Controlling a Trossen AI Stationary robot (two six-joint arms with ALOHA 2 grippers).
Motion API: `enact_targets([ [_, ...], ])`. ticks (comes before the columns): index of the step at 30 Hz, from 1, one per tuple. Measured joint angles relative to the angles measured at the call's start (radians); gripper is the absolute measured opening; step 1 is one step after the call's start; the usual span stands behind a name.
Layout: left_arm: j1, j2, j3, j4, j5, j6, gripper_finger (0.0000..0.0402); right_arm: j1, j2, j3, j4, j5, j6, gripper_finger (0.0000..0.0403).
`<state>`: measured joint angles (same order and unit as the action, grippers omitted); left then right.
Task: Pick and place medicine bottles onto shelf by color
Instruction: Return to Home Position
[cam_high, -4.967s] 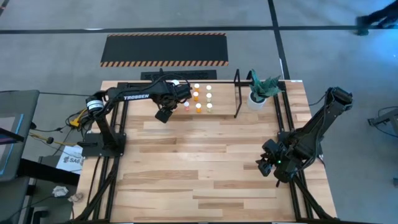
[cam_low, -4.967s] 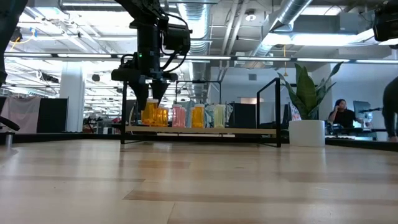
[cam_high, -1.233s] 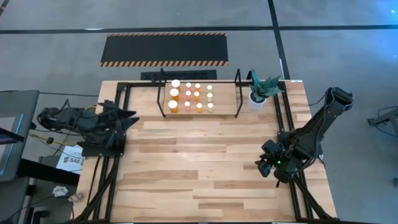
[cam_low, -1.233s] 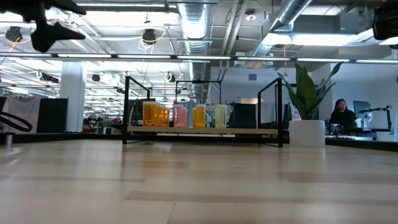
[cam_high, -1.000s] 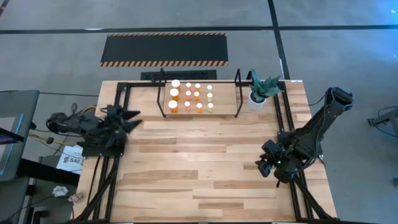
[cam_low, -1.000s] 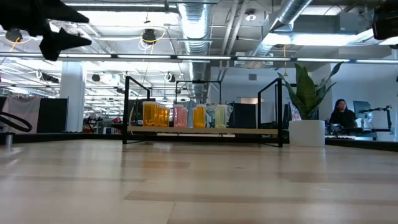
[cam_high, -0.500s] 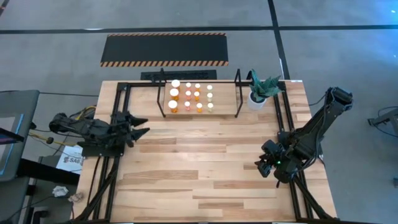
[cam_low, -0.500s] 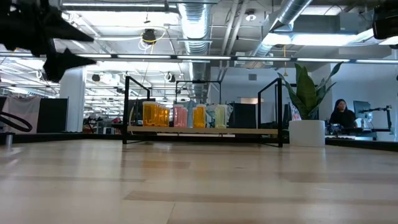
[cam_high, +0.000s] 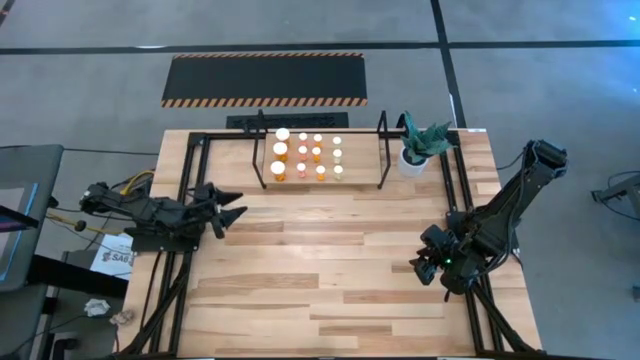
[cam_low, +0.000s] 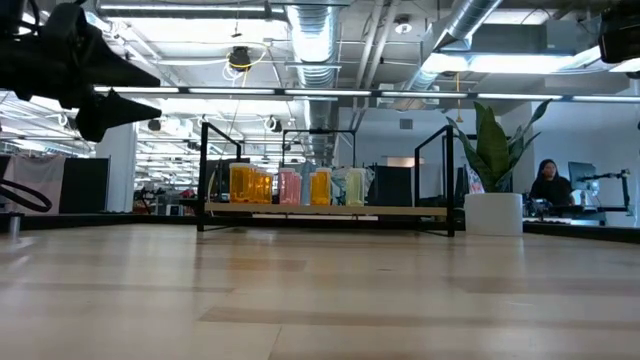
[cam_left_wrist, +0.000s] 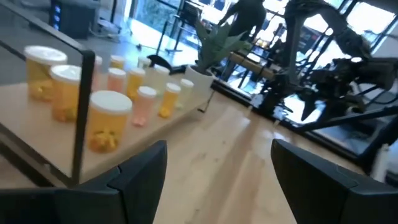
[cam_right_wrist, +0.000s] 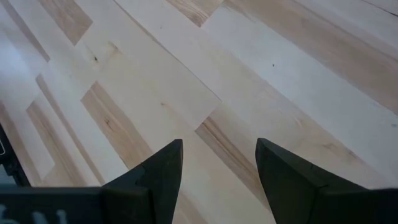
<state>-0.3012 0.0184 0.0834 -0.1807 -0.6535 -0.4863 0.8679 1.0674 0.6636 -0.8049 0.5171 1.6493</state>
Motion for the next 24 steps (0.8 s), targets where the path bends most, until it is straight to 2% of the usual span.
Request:
enact_targets([
  [6, 0.0, 0.008, -0.001, 0.004, -0.026, 0.106, 0.0273, 0.0, 0.0, 0.0, -0.001, 0.0, 0.0, 0.0225],
  [16, 0.0, 0.007, -0.004, 0.055, -0.018, 0.415, 0.0273, 0.0, 0.0, 0.0, -0.001, 0.0, 0.0, 0.0225],
  [24, 0.0, 0.007, 0.001, -0.004, -0.039, 0.409, 0.0273, 0.0, 0.0, 0.0, 0.0, 0.0, 0.0, 0.0225],
])
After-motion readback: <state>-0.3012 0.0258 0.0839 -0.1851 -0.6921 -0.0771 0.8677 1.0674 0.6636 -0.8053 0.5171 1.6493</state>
